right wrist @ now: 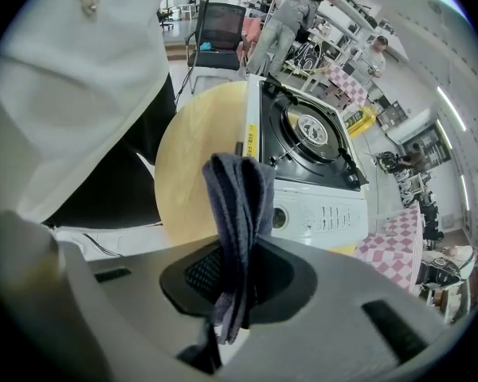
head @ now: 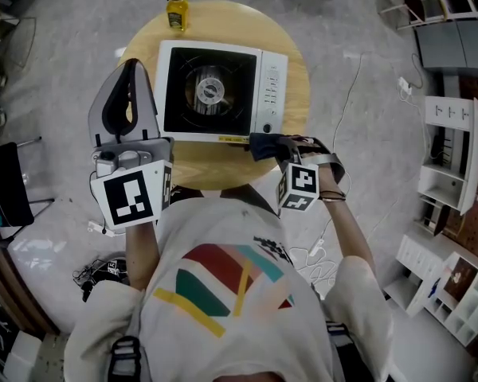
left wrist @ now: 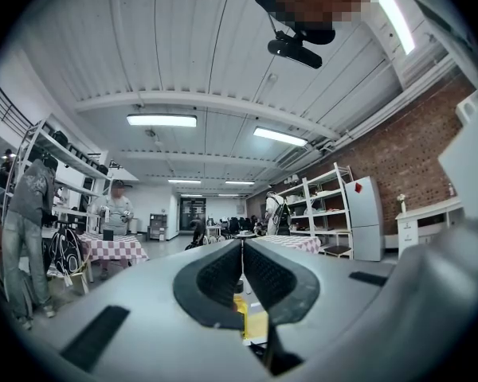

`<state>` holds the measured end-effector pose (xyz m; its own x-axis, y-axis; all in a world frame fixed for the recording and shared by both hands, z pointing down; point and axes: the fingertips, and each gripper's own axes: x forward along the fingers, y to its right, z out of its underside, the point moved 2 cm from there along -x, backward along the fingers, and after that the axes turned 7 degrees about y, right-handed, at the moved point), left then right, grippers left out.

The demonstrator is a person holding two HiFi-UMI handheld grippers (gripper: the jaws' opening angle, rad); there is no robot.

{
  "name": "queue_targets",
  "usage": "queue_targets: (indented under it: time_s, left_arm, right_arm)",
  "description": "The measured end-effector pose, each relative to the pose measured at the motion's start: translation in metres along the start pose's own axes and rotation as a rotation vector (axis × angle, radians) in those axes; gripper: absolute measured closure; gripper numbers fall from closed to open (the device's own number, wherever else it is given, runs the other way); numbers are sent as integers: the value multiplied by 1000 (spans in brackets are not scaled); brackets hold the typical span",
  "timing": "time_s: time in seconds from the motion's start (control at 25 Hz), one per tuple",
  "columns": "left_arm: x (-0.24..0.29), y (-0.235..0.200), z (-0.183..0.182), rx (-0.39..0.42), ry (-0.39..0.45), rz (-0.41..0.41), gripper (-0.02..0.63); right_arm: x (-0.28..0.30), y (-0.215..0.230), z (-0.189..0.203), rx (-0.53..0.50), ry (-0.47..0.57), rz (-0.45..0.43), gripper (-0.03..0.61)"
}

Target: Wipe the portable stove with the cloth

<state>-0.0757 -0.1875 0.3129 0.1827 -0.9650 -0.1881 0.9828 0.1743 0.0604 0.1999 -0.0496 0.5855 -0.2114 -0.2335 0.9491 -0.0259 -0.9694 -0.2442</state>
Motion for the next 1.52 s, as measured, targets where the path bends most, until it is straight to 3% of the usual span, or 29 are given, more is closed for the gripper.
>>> queue_targets:
  time_s: [0.2, 0.44, 0.68, 0.8, 1.0, 1.2, 1.52]
  left_arm:
    - [-6, -9, 2, 5, -3, -17, 607]
    - [-21, -38, 2, 16, -8, -78, 607]
    - [-41, -78, -3, 46, -2, -160, 606]
    - [-53, -99, -2, 51, -6, -205, 606]
    - [-67, -125, 3, 46, -24, -253, 607]
    - [-67, -135, 11, 36, -33, -245, 606]
    - [-66, -130, 8, 29, -11, -240, 607]
  right_arm:
    - [-24, 19, -36, 56, 107, 31, 546]
    - [-34, 47, -154, 140, 354, 20, 545]
    - [7, 40, -254, 114, 386, -106, 545]
    - [31, 33, -285, 112, 365, -117, 545]
    - [52, 30, -302, 86, 304, -93, 545]
    - [55, 32, -301, 125, 306, -101, 545]
    - [51, 28, -273, 138, 281, -83, 545]
